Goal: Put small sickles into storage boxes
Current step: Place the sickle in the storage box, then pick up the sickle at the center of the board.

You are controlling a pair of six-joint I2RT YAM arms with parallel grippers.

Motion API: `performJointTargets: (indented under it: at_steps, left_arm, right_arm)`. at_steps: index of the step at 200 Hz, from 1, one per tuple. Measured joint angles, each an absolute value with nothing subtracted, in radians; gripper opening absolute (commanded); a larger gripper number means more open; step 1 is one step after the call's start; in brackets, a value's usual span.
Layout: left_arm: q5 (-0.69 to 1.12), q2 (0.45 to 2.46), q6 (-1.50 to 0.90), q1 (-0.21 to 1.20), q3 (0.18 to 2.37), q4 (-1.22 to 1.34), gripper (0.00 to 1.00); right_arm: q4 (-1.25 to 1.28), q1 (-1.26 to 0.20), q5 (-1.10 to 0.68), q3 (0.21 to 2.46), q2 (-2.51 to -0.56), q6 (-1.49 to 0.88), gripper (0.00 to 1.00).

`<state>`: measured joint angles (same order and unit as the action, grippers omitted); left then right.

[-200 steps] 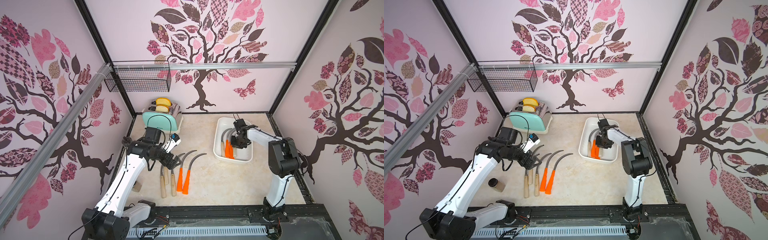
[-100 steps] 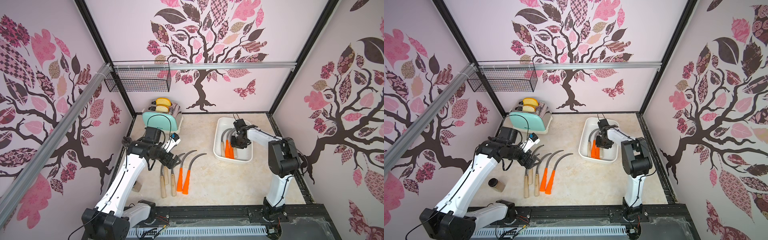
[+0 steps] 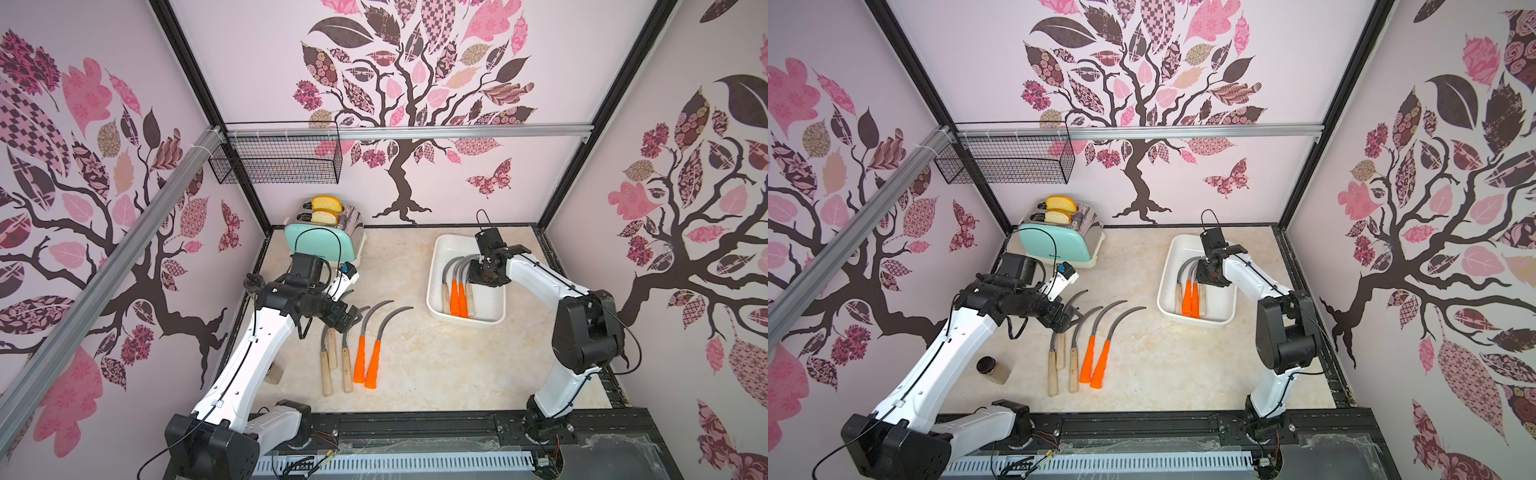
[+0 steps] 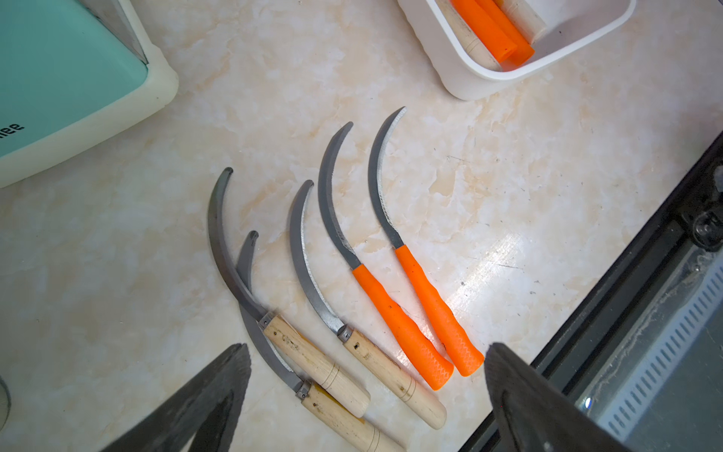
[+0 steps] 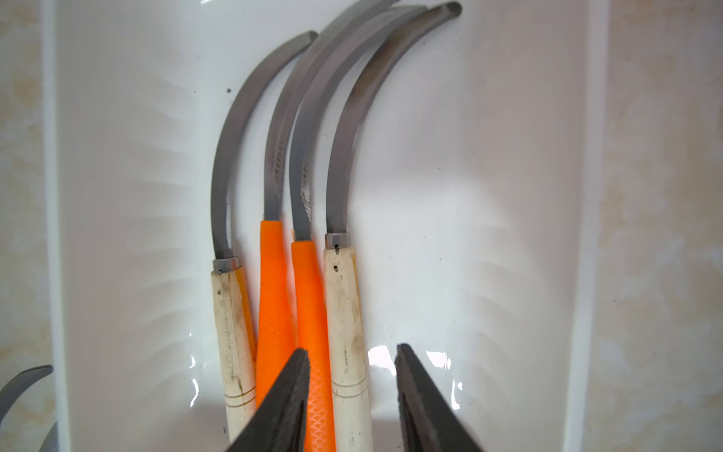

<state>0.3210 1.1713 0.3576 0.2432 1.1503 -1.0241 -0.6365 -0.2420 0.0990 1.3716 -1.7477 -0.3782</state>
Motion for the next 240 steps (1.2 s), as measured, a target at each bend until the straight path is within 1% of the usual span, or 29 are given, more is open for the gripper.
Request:
performJointTargets:
  at_steps: [41, 75, 114, 139, 168, 190, 209, 219, 232, 240]
  left_arm:
    - [0.288, 1.201, 0.316, 0.243, 1.149, -0.993, 0.98]
    - [0.258, 1.229, 0.312, 0.243, 1.134, -0.974, 0.98]
    - [0.236, 1.258, 0.306, 0.243, 1.101, -0.959, 0.97]
    - [0.188, 1.282, 0.282, 0.243, 1.09, -0.935, 0.96]
    - [0.138, 1.327, 0.265, 0.243, 1.09, -0.92, 0.93]
    - [0.116, 1.327, 0.259, 0.243, 1.08, -0.907, 0.89]
    - [0.101, 1.325, 0.253, 0.243, 1.07, -0.898, 0.8]
    - [0.093, 1.325, 0.254, 0.243, 1.065, -0.896, 0.79]
    - [0.084, 1.325, 0.25, 0.243, 1.061, -0.894, 0.74]
    - [0.08, 1.325, 0.245, 0.243, 1.06, -0.892, 0.74]
  right_arm:
    - [-0.673, -0.266, 0.113, 1.369, -1.666, -0.378, 0.4]
    - [-0.674, -0.305, 0.11, 1.325, -1.578, -0.4, 0.4]
    - [-0.698, -0.421, 0.102, 1.297, -1.525, -0.439, 0.4]
    - [-0.697, -0.501, 0.083, 1.267, -1.494, -0.474, 0.39]
    - [-0.7, -0.543, 0.06, 1.199, -1.44, -0.518, 0.38]
    - [-0.703, -0.572, 0.064, 1.196, -1.436, -0.536, 0.37]
    - [-0.714, -0.61, 0.07, 1.203, -1.439, -0.543, 0.36]
    - [-0.717, -0.625, 0.071, 1.212, -1.442, -0.545, 0.36]
    - [-0.716, -0.645, 0.07, 1.228, -1.452, -0.548, 0.36]
    - [-0.716, -0.658, 0.07, 1.238, -1.462, -0.551, 0.36]
